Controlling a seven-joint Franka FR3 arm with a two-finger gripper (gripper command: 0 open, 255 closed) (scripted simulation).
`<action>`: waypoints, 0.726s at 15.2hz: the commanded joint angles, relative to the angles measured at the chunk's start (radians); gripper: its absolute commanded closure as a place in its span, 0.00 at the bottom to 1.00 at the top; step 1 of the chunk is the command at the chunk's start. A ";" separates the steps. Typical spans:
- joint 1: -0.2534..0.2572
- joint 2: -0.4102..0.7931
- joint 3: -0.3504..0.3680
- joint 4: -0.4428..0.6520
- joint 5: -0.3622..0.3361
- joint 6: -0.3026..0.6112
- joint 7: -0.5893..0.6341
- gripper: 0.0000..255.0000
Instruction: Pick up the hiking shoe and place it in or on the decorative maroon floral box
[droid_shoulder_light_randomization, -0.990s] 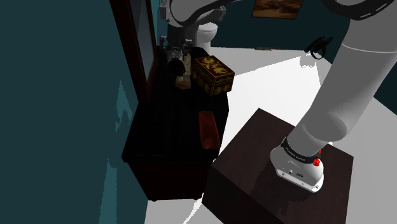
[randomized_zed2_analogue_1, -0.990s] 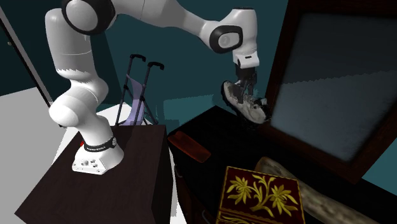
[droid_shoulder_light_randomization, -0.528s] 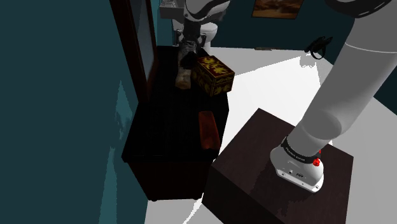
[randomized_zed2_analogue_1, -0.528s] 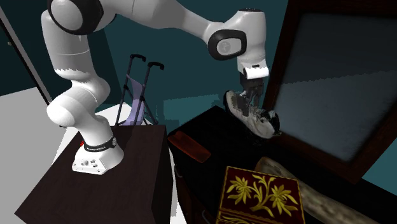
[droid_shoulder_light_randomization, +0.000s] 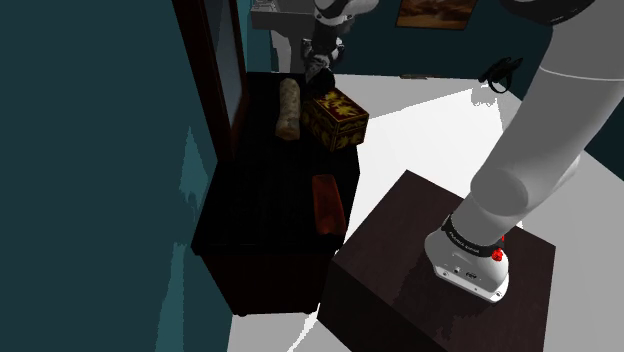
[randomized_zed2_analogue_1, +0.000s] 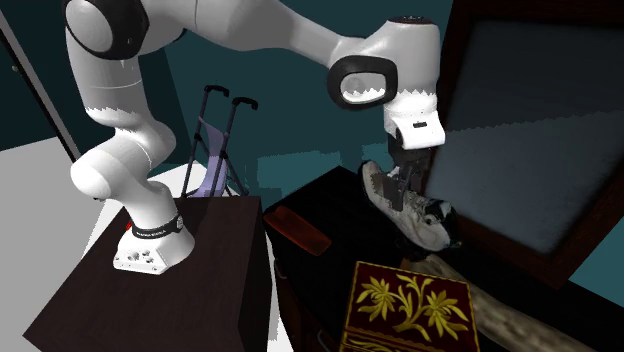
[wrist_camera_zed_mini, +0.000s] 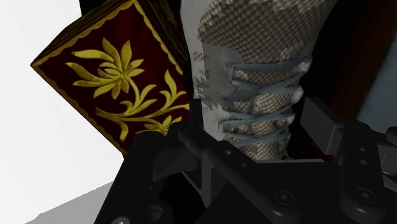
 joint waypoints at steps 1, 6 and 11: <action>-0.026 0.011 -0.015 0.022 0.011 -0.009 -0.048 1.00; -0.093 0.063 -0.051 0.102 0.037 -0.039 -0.161 1.00; -0.126 0.105 -0.066 0.125 0.050 -0.022 -0.216 1.00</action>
